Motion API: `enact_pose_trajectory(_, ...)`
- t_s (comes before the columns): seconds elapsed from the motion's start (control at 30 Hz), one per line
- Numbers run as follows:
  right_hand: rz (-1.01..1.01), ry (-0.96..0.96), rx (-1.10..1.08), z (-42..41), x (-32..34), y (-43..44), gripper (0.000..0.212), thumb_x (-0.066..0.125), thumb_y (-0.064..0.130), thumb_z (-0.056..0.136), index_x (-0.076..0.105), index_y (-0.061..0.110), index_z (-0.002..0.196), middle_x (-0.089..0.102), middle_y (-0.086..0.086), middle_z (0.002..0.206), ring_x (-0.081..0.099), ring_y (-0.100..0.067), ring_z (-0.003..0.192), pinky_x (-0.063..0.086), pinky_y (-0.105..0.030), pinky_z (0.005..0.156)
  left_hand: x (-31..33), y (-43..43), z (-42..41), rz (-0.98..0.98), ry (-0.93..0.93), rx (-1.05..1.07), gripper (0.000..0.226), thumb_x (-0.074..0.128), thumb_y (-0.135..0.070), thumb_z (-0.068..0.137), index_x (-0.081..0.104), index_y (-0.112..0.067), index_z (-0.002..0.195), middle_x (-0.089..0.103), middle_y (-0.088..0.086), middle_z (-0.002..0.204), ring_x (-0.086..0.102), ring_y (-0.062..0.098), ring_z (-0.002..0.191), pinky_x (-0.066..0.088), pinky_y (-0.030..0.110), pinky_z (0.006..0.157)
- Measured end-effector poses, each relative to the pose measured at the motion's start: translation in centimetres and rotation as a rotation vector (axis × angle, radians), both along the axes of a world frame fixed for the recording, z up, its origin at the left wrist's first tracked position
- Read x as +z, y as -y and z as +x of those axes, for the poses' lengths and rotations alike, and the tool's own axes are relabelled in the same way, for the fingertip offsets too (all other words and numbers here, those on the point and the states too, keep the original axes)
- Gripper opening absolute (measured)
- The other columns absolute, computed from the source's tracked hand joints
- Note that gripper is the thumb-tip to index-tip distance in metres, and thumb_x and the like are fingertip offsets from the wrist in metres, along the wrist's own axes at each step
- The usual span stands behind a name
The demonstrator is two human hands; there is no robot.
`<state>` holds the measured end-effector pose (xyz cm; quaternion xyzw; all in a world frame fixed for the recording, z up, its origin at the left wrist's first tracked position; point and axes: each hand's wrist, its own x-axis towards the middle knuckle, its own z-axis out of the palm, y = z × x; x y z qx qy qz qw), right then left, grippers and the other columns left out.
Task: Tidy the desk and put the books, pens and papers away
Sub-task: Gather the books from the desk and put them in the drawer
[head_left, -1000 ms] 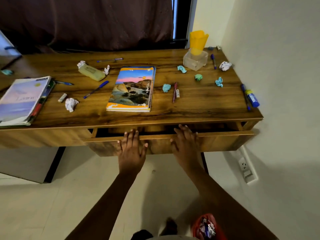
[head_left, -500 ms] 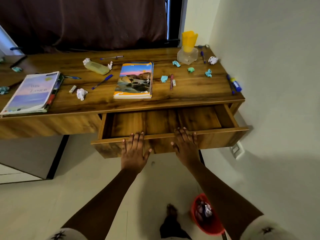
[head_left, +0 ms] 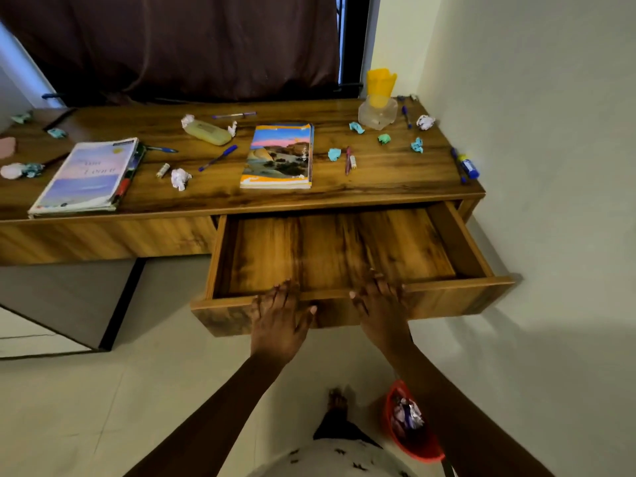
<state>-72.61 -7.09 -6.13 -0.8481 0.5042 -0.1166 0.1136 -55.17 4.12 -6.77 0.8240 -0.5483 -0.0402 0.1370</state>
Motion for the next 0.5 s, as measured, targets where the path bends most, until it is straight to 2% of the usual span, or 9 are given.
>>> enact_pose_trajectory(0.1, 0.070, 0.120, 0.051, 3.6, 2.7, 2.5, 0.057, 0.040, 0.046, 0.091, 0.041, 0.016, 0.139, 0.038, -0.009, 0.146, 0.034, -0.028, 0.135, 0.028, -0.042, 0.111, 2.7, 3.5, 2.7, -0.048, -0.063, 0.025, 0.060, 0.034, -0.057, 0.093, 0.030, -0.027, 0.145, 0.030, -0.001, 0.152, 0.032, 0.020, 0.136, 0.029, 0.043, 0.106)
enact_pose_trajectory(0.2, 0.163, 0.255, 0.115, 8.4, 5.4, 6.9, 0.053, 0.051, 0.035, 0.093, 0.037, 0.019, 0.142, 0.035, -0.005, 0.148, 0.030, -0.023, 0.137, 0.030, -0.034, 0.110, 5.1, 8.9, 7.3, -0.123, -0.094, 0.095, 0.056, 0.046, -0.049, 0.092, 0.037, -0.024, 0.142, 0.034, 0.004, 0.150, 0.035, 0.026, 0.134, 0.035, 0.043, 0.104)
enact_pose_trajectory(0.27, 0.236, 0.313, 0.150, 11.7, 6.8, 10.3, 0.054, 0.053, 0.033, 0.093, 0.036, 0.020, 0.142, 0.035, -0.004, 0.149, 0.031, -0.023, 0.138, 0.031, -0.035, 0.110, 6.2, 12.7, 10.9, -0.138, -0.174, 0.152, 0.055, 0.050, -0.044, 0.092, 0.040, -0.018, 0.140, 0.037, 0.011, 0.147, 0.036, 0.031, 0.133, 0.036, 0.043, 0.106)
enact_pose_trajectory(0.33, 0.312, 0.330, 0.167, 15.1, 7.7, 13.9, 0.055, 0.054, 0.032, 0.093, 0.036, 0.018, 0.142, 0.038, -0.007, 0.147, 0.034, -0.025, 0.136, 0.033, -0.037, 0.110, 7.0, 16.5, 14.3, -0.136, -0.287, 0.217, 0.059, 0.052, -0.040, 0.092, 0.036, -0.016, 0.143, 0.034, 0.014, 0.149, 0.033, 0.034, 0.136, 0.032, 0.043, 0.109)
enact_pose_trajectory(0.43, 0.410, 0.327, 0.115, 19.3, 8.6, 18.3, 0.052, 0.053, 0.030, 0.093, 0.037, 0.015, 0.141, 0.044, -0.011, 0.143, 0.041, -0.030, 0.131, 0.037, -0.039, 0.107, 7.4, 21.2, 18.5, -0.059, -0.359, 0.321, 0.066, 0.049, -0.045, 0.093, 0.027, -0.016, 0.148, 0.025, 0.014, 0.154, 0.025, 0.034, 0.140, 0.024, 0.042, 0.114)
enact_pose_trajectory(0.5, 0.418, 0.278, 0.090, 21.2, 8.6, 20.3, 0.052, 0.051, 0.029, 0.095, 0.036, 0.011, 0.141, 0.043, -0.013, 0.143, 0.039, -0.032, 0.131, 0.034, -0.039, 0.109, 6.8, 23.5, 20.7, -0.053, -0.450, 0.391, 0.064, 0.047, -0.046, 0.093, 0.028, -0.016, 0.147, 0.031, 0.016, 0.151, 0.029, 0.035, 0.138, 0.025, 0.041, 0.113)
